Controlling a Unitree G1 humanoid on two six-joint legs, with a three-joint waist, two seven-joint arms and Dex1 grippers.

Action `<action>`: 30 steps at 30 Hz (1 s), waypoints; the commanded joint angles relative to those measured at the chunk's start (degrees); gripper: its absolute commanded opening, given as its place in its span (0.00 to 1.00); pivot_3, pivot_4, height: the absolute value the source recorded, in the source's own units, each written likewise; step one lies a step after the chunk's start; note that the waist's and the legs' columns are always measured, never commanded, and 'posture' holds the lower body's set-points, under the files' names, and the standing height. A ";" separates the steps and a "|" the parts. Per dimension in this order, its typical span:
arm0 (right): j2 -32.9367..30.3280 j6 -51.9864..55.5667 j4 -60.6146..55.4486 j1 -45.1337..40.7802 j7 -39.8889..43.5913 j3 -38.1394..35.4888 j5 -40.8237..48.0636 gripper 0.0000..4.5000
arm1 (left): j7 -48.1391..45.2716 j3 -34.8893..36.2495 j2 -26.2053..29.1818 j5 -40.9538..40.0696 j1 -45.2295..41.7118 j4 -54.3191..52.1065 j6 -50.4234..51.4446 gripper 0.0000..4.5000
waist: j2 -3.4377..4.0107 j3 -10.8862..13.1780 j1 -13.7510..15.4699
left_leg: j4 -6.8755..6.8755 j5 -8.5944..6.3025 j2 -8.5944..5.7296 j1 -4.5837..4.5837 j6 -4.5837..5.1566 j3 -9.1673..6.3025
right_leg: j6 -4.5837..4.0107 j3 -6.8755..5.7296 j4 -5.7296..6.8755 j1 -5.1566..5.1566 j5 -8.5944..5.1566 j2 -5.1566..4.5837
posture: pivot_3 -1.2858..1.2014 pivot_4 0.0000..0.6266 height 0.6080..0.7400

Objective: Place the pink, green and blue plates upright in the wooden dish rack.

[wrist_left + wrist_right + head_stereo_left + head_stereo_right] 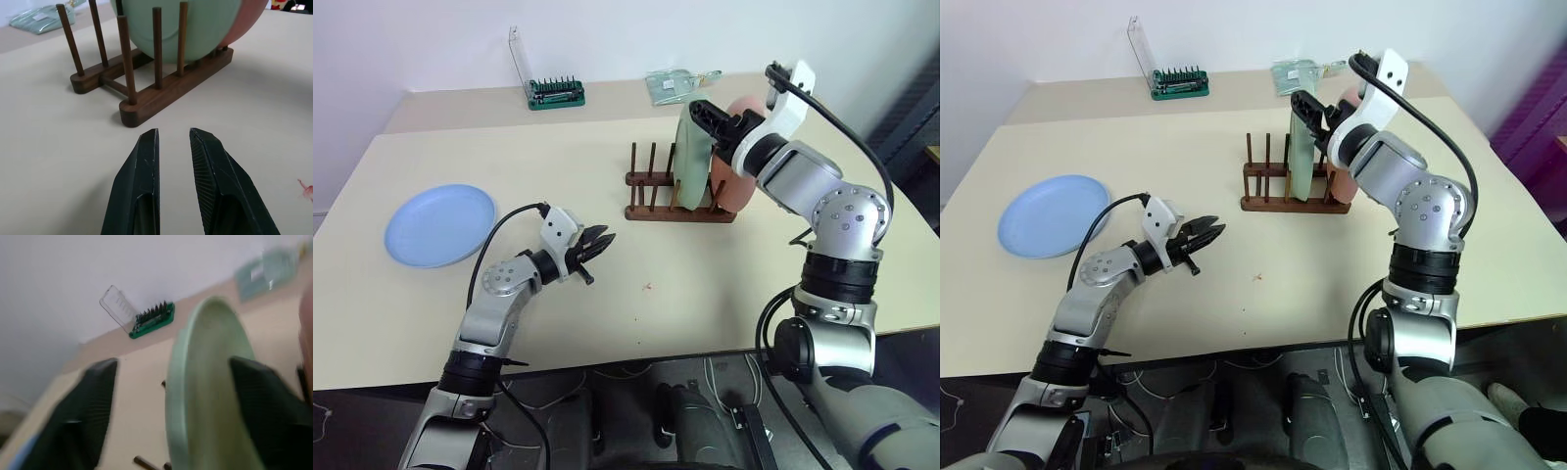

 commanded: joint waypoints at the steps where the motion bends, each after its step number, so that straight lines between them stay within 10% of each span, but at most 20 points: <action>1: -6.27 -6.29 -4.22 -2.52 8.95 5.83 -9.41 0.79 | 0.66 0.11 0.32 0.16 0.26 -2.59 0.26 0.21 | 0.00 0.00 0.00 | 0.00 0.00 0.00 -0.01 0.00 -0.01 | 0.00 0.00 -0.01 -0.01 -0.01 0.00 | 0.52 0.24 0.92; 6: -15.03 -21.67 -5.56 -4.74 22.71 13.45 -23.98 0.80 | 9.26 8.85 -2.76 -5.12 -1.10 -2.97 4.55 0.33 | 0.00 0.01 0.02 | 0.00 0.00 -0.02 -0.13 0.00 -0.01 | 0.00 -0.01 -0.05 -0.12 -0.02 0.00 | 0.52 0.24 0.92; 12: -14.12 -27.78 -10.60 -2.55 37.30 19.89 -26.79 0.80 | 42.28 30.52 -6.23 -3.15 -5.74 -2.63 9.13 0.97 | -0.10 0.04 -0.28 | -0.02 0.00 0.06 -0.15 0.00 -0.09 | 0.01 -0.02 0.00 -0.19 0.00 0.25 | 0.52 0.24 0.92; 21: -7.69 -31.31 -8.87 1.22 42.76 22.53 -30.54 0.80 | 65.96 47.39 -8.63 -6.42 -5.98 -14.72 36.60 0.99 | -0.56 0.10 1.36 | 0.15 0.00 -0.07 -0.27 0.00 -0.11 | 0.01 -0.09 -0.14 -0.06 0.26 -0.08 | 0.52 0.24 0.92; 30: -4.61 -31.31 -9.94 3.64 44.20 22.80 -33.08 0.80 | 64.69 57.54 -12.13 -18.40 -9.98 -9.37 46.61 0.94 | -0.96 0.09 1.40 | 0.19 0.00 -0.06 -0.23 -0.02 -0.24 | -0.04 -0.15 -0.14 0.02 0.28 0.01 | 0.52 0.24 0.92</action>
